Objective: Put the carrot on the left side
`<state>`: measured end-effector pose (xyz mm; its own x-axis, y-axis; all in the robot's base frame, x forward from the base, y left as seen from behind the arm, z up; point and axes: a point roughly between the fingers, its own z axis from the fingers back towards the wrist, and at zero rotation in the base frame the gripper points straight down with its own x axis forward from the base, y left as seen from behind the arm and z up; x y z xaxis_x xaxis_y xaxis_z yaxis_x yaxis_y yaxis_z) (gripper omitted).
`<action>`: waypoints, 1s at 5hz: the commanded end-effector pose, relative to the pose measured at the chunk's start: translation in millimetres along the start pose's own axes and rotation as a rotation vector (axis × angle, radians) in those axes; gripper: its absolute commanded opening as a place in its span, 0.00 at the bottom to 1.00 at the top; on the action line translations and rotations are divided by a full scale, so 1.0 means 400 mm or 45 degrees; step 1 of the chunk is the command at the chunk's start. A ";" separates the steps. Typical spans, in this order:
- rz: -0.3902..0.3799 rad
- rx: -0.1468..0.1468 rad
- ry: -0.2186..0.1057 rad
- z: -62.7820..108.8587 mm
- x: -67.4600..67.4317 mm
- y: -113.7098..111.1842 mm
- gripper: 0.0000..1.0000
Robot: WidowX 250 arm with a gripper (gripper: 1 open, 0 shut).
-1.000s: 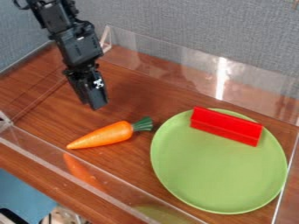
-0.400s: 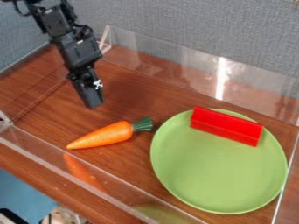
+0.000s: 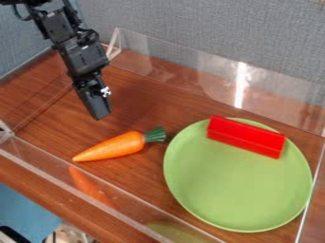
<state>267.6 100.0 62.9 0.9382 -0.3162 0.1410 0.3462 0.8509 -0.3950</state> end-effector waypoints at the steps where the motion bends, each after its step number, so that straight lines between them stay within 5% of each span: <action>1: -0.026 0.059 -0.040 0.049 0.019 -0.022 0.00; 3: -0.017 0.048 -0.040 0.054 0.029 -0.040 0.00; 4: -0.009 0.035 -0.037 0.047 0.030 -0.031 1.00; 5: -0.001 0.022 -0.032 0.040 0.031 -0.014 0.00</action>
<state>272.0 92.7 68.4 0.9427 -0.3081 0.1279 0.3330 0.8467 -0.4151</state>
